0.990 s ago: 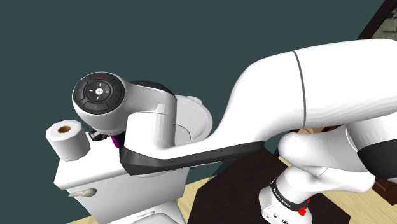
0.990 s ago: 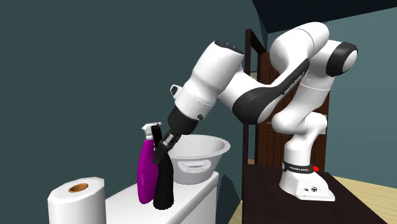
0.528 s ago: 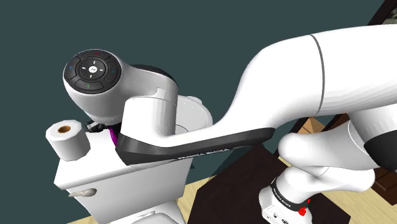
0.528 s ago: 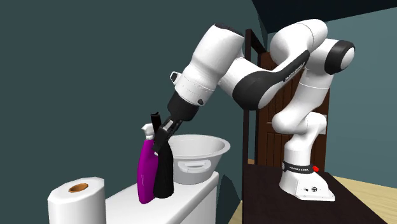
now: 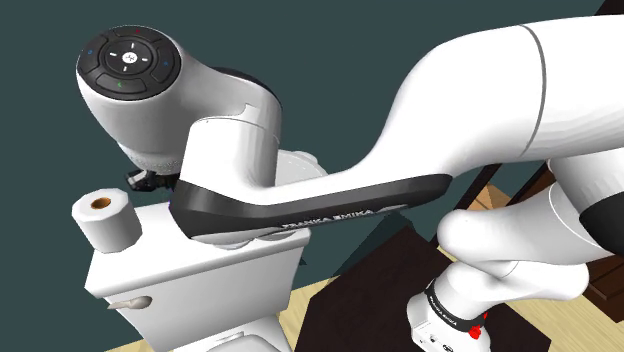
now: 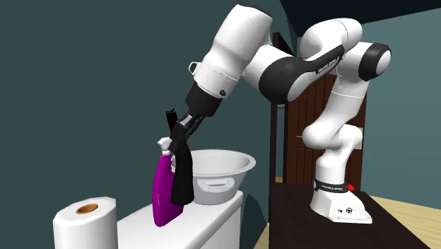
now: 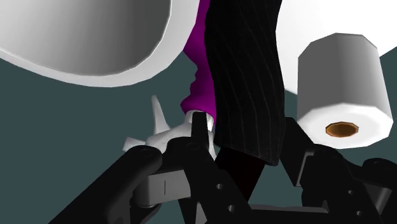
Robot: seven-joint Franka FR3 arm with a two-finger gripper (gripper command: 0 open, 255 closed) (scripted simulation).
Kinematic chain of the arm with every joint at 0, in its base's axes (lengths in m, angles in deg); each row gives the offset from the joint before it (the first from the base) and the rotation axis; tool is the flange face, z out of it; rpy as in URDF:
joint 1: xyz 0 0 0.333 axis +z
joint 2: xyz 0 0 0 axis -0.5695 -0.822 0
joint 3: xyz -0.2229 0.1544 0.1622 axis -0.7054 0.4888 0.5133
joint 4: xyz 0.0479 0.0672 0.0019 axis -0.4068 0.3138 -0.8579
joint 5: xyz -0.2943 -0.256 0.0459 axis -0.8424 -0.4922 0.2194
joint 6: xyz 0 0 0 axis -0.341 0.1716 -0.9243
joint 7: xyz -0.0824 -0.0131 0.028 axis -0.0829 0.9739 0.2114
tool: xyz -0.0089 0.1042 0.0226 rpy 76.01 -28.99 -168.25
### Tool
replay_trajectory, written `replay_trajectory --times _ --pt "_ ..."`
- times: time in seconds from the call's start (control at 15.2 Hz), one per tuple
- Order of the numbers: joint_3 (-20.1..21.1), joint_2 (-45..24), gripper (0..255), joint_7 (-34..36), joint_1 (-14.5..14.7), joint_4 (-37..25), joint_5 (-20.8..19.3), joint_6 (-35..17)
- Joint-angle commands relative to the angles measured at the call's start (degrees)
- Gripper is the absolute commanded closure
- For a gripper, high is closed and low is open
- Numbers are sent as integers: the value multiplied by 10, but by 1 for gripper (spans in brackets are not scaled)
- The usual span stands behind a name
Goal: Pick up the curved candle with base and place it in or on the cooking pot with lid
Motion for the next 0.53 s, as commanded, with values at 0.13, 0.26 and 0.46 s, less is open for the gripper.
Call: replay_trajectory --times 0.13,0.26,0.46 --pt "-9 -12 255 -8 8 -21 -6 27" --pt "-11 -16 255 -13 10 -33 -7 40" --pt "-14 -21 255 -20 11 -52 -7 60"
